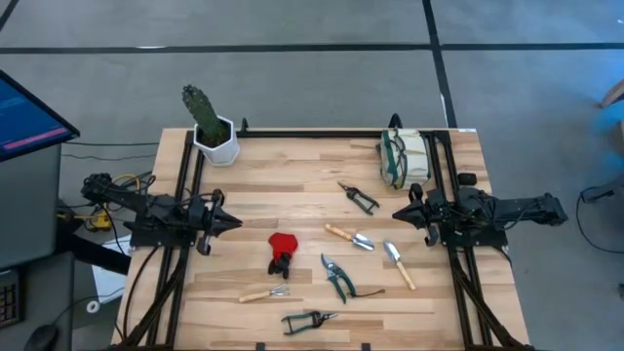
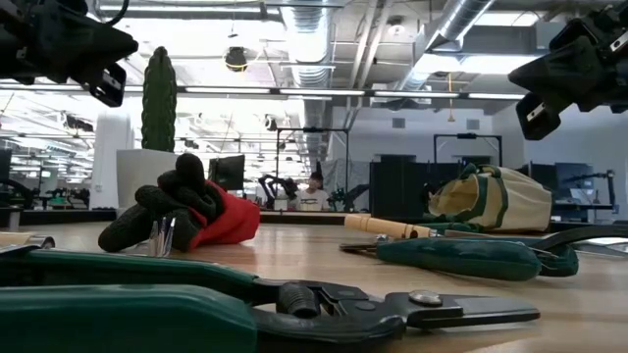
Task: Pick & Place Garden tools in Gardening bag
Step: Move the gardening bag to the top middle of the table
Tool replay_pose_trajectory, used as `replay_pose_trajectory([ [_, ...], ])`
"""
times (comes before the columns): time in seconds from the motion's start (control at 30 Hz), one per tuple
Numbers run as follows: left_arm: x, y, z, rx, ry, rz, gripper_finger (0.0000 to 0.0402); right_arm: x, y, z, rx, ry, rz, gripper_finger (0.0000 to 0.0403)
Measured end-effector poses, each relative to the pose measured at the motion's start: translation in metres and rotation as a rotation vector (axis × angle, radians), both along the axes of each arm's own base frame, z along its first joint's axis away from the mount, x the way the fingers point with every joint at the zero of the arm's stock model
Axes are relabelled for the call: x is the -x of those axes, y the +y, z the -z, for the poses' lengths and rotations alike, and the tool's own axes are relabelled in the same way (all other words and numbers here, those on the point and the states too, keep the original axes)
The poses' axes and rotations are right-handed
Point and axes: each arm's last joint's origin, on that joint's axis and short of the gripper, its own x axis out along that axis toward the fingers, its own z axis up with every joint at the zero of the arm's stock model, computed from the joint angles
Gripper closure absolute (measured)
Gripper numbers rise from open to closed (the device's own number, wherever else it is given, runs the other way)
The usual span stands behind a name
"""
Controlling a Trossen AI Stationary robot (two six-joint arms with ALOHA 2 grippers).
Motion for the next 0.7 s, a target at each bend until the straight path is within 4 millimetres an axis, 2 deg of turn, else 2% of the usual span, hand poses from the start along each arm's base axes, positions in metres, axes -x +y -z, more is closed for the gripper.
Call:
replay_pose_trajectory([
  [0.7,0.0001,0.0000,-0.0014,0.003,-0.014,0.000,0.0376,0.0000,0.0000,-0.0009,-0.002,-0.010,0.000,0.0402],
])
